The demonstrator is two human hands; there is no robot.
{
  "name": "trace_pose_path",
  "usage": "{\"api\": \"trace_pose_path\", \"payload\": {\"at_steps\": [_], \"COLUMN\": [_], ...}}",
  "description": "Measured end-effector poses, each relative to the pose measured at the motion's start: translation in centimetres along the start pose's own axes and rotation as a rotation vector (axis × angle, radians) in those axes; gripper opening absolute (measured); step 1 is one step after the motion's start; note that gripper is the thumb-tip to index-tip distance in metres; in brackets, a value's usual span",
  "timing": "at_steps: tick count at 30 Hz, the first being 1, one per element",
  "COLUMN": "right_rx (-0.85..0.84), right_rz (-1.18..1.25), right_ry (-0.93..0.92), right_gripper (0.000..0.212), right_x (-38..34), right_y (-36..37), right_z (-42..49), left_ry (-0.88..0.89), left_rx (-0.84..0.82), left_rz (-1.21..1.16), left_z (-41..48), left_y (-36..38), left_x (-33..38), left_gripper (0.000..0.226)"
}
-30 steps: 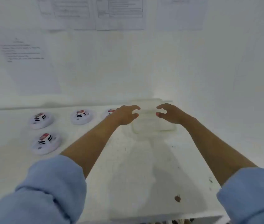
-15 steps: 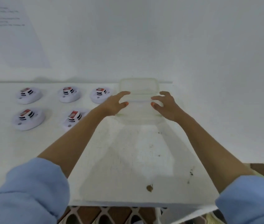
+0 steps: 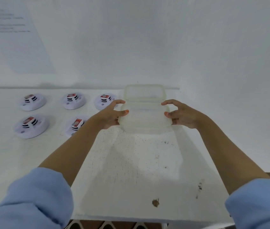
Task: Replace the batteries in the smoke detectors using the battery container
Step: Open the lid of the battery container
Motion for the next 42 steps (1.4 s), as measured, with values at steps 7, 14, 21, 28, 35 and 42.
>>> {"api": "trace_pose_path", "payload": {"at_steps": [7,14,21,28,35,42], "right_rx": [-0.079,0.111,0.079,0.03,-0.119,-0.242], "right_rz": [0.089,-0.249,-0.297,-0.332,-0.105,0.044], "right_ry": [0.038,-0.03,0.0,0.129,0.074,0.121], "right_gripper": [0.04,0.059,0.071,0.037,0.051,0.051], "right_x": [1.0,-1.0,-1.4,-0.7,-0.7,0.2], "right_y": [0.1,-1.6,-0.9,-0.3,2.2,2.8], "right_z": [0.7,0.7,1.1,-0.2,-0.1,-0.1], "left_ry": [0.036,0.11,-0.025,0.304,-0.145,-0.21], "left_rx": [0.059,0.132,0.265,0.33,0.067,-0.01], "left_rz": [0.051,0.264,0.483,0.553,0.255,-0.097], "left_z": [0.3,-0.7,-1.7,-1.9,-1.5,-1.9], "left_y": [-0.1,-0.2,-0.9,0.1,1.8,3.6], "left_x": [0.3,1.3,1.1,3.2,-1.3,-1.6], "left_gripper": [0.027,0.026,0.099,0.068,0.058,0.069]}}
Point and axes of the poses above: each hand's wrist, its own z-axis towards the middle knuckle, its own y-axis out of the palm, x = y × z, the point moved 9 cm from there along z, towards the middle knuckle, and after that the axes turned 4 degrees about x, right-handed, at the moved point
